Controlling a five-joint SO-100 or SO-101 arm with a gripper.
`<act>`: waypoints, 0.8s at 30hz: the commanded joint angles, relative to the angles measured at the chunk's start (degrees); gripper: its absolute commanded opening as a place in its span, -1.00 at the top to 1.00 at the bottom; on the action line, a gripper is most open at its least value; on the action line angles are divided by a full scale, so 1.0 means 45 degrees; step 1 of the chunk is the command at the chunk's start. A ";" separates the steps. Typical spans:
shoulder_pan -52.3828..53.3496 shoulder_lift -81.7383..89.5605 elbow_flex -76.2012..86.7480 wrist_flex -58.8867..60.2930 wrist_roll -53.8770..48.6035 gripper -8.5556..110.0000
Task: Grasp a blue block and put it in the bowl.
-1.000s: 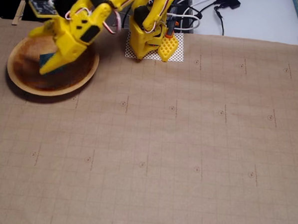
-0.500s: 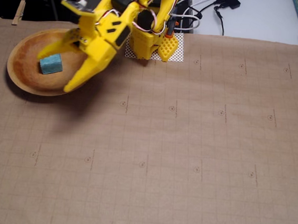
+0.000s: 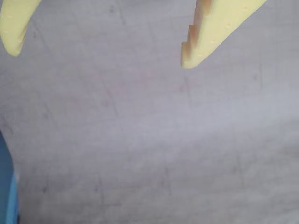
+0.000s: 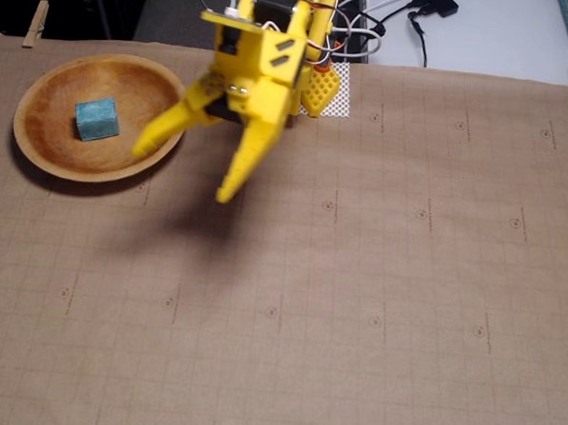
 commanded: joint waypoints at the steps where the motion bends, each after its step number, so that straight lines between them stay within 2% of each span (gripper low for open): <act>1: -0.0801 0.0469 -0.0547 0.0039 0.0059 0.16; 13: -0.2383 0.0957 0.0000 0.1699 0.0059 0.60; 21: -0.2734 0.4355 0.1484 0.3848 0.0059 0.82; 24: -0.2695 0.5801 0.1758 0.5059 -0.0020 0.84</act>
